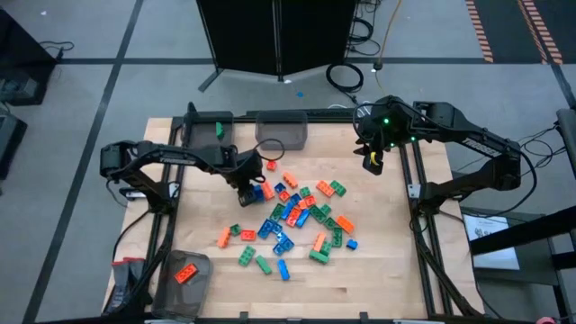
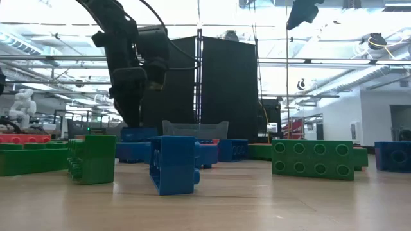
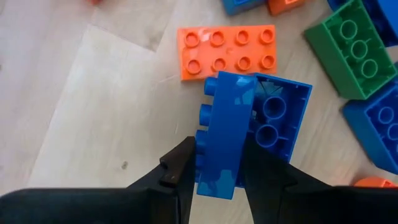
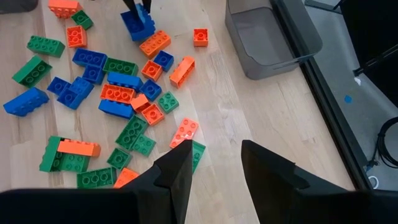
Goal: Sort blocks
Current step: Put the blue gamepiece into the top right black bin
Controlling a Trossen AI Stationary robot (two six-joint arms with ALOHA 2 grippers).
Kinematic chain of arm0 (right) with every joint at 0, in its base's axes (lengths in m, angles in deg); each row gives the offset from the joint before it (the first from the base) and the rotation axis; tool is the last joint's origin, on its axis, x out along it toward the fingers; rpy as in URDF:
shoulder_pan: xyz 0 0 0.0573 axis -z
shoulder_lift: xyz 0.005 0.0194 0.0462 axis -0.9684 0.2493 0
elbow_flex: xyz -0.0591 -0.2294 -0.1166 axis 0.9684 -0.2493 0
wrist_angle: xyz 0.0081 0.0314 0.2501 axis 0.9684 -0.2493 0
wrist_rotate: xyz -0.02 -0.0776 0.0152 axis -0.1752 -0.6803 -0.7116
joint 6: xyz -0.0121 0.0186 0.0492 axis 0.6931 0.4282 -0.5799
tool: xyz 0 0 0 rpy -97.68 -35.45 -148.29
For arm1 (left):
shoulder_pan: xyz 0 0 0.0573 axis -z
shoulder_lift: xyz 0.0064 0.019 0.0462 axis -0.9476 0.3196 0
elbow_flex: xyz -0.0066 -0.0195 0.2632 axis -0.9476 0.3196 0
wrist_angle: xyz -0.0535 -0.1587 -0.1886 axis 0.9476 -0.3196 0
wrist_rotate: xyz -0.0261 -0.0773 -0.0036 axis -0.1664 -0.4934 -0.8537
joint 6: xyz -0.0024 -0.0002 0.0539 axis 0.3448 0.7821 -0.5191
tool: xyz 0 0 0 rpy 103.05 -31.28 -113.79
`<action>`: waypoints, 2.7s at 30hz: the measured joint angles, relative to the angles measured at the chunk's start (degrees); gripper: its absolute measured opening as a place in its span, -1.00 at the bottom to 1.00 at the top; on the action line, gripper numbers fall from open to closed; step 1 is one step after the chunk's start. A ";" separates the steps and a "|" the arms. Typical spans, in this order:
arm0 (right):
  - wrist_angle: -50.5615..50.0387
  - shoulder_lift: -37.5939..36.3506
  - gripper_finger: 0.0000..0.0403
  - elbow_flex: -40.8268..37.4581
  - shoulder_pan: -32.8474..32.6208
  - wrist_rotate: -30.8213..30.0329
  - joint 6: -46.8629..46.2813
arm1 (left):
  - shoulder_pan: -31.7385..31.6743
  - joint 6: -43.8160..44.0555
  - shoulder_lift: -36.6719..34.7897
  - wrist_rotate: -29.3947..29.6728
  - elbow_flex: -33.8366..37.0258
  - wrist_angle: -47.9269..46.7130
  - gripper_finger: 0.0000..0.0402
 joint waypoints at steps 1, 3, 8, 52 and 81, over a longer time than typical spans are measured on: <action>0.00 0.00 -0.33 0.01 -0.01 0.01 0.00 | 0.00 -0.22 0.00 0.00 0.00 0.05 -0.43; 0.00 0.00 -0.33 0.00 0.00 0.01 0.00 | 0.00 -1.12 0.00 0.02 0.00 0.00 -0.43; 0.00 0.00 -0.33 0.01 -0.01 0.01 0.00 | 0.00 -2.30 0.00 -0.16 0.02 -0.76 -0.43; 0.00 0.00 -0.33 0.01 -0.01 0.03 -0.39 | -3.21 4.07 1.80 7.81 2.03 -1.16 0.27; 0.17 -0.02 -0.33 0.01 0.00 -0.01 -0.37 | -3.21 7.93 6.84 6.10 -11.55 -12.17 -0.43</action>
